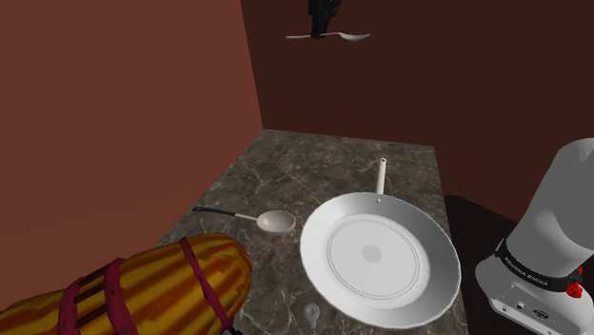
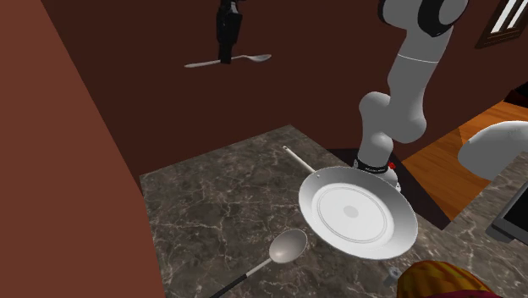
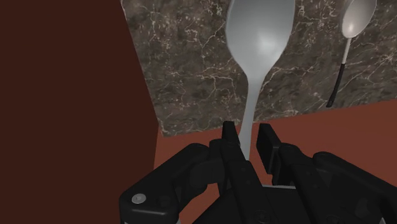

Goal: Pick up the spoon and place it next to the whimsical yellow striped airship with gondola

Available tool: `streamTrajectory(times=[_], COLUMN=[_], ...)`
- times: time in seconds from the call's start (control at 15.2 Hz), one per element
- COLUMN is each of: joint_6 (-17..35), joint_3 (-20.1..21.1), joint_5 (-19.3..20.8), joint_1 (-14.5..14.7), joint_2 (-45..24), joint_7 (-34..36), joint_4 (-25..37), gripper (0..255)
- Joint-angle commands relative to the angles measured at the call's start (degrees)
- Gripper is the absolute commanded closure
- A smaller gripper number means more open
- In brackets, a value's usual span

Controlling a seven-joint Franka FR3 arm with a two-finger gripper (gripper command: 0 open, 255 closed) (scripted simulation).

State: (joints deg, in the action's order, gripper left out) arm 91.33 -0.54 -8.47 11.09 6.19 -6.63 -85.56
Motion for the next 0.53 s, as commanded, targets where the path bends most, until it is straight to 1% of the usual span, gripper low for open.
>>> streamTrajectory(times=[0.0,0.46], joint_6=[-0.5,0.9], joint_3=[0.8,6.6], joint_5=[0.2,1.9], joint_1=[0.6,5.0], joint_2=[-0.3,-0.8], joint_7=[1.5,11.5], joint_4=[1.0,1.3], gripper=[255,255])
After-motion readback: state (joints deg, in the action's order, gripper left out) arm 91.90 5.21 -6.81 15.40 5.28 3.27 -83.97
